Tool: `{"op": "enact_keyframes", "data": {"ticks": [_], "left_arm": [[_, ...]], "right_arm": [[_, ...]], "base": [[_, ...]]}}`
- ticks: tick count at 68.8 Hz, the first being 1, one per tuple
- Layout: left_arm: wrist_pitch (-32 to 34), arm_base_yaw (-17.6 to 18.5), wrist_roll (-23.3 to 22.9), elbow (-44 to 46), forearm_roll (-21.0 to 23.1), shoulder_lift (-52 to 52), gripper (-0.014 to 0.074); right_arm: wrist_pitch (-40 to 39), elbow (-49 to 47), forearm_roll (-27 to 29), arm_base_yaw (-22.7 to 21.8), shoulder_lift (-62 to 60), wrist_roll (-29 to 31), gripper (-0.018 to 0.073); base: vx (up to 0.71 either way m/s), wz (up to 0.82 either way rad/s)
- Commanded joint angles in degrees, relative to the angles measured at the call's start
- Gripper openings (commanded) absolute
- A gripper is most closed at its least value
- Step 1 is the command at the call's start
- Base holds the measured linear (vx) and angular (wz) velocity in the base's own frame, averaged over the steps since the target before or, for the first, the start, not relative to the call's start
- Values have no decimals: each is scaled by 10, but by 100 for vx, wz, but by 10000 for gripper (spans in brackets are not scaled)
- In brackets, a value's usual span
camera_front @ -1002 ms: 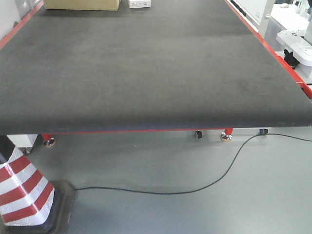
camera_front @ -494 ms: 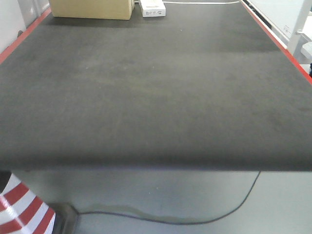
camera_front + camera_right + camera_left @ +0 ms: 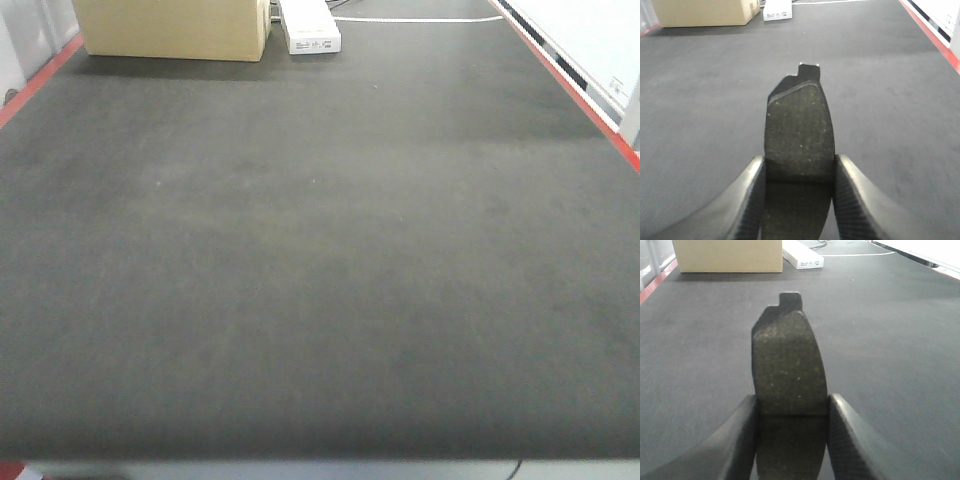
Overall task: Move and align brake pads A on conveyor
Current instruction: 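Approach the conveyor belt and stop, holding both brake pads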
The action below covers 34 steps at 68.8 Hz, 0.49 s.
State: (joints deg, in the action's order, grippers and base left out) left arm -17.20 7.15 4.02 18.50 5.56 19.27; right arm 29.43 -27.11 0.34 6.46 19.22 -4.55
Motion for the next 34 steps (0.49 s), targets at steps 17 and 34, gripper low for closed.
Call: {"op": "enact_keyframes", "data": {"ticks": [17,34], "left_arm": [[58,2,-4,16,6,4,-6],[58,2,-4,16,6,4,-6]], "right_arm": [[-55,-18,-3,0,4,4,-7],[-55,-18,-3,0,4,4,-7]], "base": [[31,0],[25,7]]}}
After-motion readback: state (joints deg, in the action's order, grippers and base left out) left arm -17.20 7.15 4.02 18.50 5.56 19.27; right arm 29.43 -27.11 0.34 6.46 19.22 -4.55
